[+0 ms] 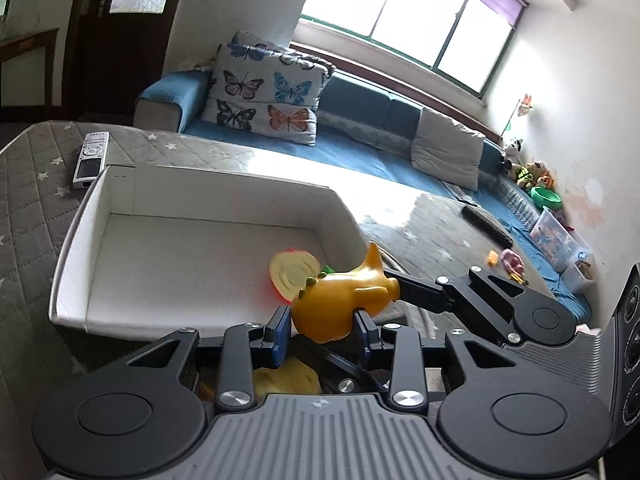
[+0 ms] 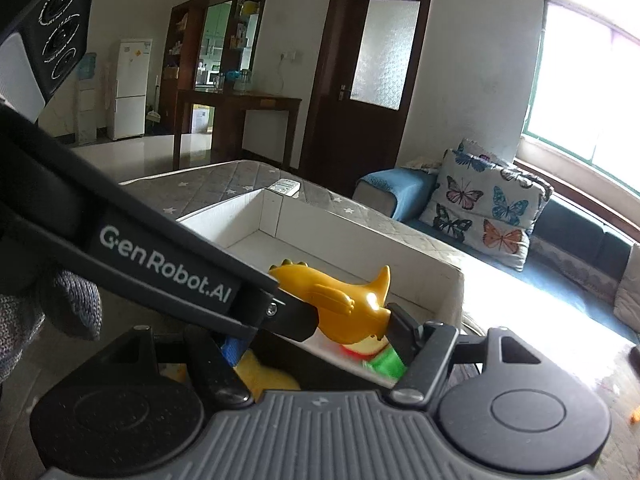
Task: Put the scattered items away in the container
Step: 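Carry the small yellow duck with the left gripper into the box and release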
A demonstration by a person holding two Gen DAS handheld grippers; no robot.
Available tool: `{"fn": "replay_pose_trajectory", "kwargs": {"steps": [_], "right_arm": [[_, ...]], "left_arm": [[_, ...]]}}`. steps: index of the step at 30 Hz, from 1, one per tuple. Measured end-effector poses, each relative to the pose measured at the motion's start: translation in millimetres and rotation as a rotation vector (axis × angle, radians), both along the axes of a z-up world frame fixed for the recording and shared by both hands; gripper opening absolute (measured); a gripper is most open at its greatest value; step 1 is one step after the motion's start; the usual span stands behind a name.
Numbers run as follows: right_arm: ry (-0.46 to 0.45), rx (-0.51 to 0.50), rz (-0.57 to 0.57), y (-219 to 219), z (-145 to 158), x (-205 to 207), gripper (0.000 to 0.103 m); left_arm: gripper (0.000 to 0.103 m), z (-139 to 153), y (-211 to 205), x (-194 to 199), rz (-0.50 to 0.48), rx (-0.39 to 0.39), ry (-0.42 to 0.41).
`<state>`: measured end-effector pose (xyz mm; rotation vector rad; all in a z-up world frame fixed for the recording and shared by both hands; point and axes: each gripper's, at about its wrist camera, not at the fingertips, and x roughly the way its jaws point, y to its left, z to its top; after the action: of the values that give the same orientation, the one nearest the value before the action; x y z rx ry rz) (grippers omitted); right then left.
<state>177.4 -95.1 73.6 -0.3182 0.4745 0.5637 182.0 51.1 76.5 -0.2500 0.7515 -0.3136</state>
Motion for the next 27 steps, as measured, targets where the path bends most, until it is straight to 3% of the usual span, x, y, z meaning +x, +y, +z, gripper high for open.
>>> {"fn": "replay_pose_trajectory", "kwargs": {"steps": [13, 27], "right_arm": [[0.182, -0.012, 0.014, 29.3, -25.8, 72.3, 0.071], [0.306, -0.021, 0.020, 33.0, -43.1, 96.6, 0.071]], "left_arm": [[0.036, -24.9, 33.5, 72.0, 0.005, -0.003, 0.164], [0.036, -42.5, 42.0, 92.8, 0.032, -0.034, 0.265]]}}
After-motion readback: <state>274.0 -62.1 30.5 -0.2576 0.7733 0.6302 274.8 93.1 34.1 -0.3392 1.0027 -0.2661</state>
